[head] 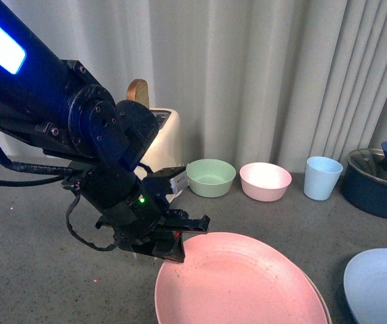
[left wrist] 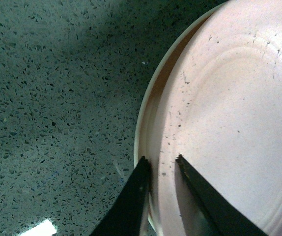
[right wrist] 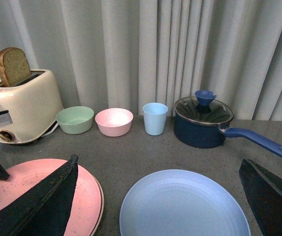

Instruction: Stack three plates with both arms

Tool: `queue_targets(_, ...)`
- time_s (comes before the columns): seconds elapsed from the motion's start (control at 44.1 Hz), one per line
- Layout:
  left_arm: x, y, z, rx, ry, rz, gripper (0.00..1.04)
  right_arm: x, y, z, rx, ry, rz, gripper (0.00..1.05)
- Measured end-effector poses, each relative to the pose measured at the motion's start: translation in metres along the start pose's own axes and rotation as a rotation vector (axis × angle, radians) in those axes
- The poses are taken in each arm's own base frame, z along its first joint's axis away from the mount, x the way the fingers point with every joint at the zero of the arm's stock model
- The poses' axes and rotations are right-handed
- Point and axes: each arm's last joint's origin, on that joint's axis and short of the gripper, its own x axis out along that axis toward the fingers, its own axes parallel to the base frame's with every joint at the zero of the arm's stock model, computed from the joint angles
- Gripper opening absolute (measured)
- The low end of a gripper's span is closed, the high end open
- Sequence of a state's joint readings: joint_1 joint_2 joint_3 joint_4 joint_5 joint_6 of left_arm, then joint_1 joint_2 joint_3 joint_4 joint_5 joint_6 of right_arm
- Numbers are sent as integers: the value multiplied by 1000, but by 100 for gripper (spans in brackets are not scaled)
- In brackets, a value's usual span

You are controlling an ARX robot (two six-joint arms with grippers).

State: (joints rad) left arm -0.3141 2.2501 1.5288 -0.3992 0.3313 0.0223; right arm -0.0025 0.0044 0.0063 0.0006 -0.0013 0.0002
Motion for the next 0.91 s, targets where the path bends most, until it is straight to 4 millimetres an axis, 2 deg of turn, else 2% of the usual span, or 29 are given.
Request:
queue_targets(0.227,-9,-4,7,5,-30,-40,64,0,0,0,0,0,0,97)
queue_targets(0.317,-27,-10,15,28,-84,-49,81,0,0,0,0,0,0,97)
queue_targets(0.408,-58,-20,19,95,-180,-19,100,0,0,0,0,0,0,97)
queue_targets(0.499,-85,-28,15,169,-261,29,97,0,0,0,0,0,0,97)
queue_targets(0.59,-119,-40,1,256,-344,64,98,0,0,0,0,0,0,97)
queue_targets(0.771,-178,-67,-55,384,-447,58,98,0,0,0,0,0,0,97)
queue_targets(0.794,-182,-72,-60,384,-481,97,96,0,0,0,0,0,0,97)
queue_targets(0.839,-190,-81,-73,340,-658,274,88,0,0,0,0,0,0,97)
queue_targets(0.907,-207,-83,-99,204,-916,467,77,0,0,0,0,0,3,97)
